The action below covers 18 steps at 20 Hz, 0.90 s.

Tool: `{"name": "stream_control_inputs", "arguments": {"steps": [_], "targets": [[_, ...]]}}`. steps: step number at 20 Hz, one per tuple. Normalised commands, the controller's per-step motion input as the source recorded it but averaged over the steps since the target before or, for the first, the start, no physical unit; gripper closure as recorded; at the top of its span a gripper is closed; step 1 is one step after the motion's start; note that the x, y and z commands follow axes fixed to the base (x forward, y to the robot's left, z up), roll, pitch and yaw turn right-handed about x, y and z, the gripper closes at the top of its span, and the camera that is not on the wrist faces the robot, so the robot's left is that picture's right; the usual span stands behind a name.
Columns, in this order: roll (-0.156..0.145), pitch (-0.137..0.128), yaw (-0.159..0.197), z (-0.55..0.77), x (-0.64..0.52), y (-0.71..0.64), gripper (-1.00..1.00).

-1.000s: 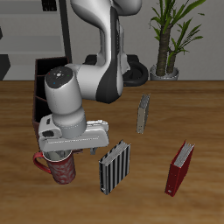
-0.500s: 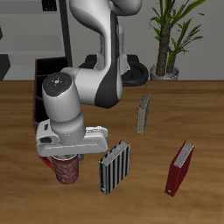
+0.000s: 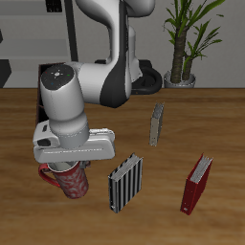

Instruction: Place the red mug into the right desk caddy's right compartment

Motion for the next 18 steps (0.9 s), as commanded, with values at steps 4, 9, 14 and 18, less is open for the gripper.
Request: {"name": "stream_control_inputs", "arguments": {"steps": [4,9,14,18], "targets": [[-0.007,-0.09,0.0,0.65,-0.16,-0.03,1.0],[-0.022,-0.099,-0.002,0.8,-0.22,-0.09,1.0],[-0.037,-0.083,-0.029,0.85,-0.31,-0.21,1.0],[-0.064,-0.053,-0.064,0.76,-0.43,-0.31,1.0]]}}
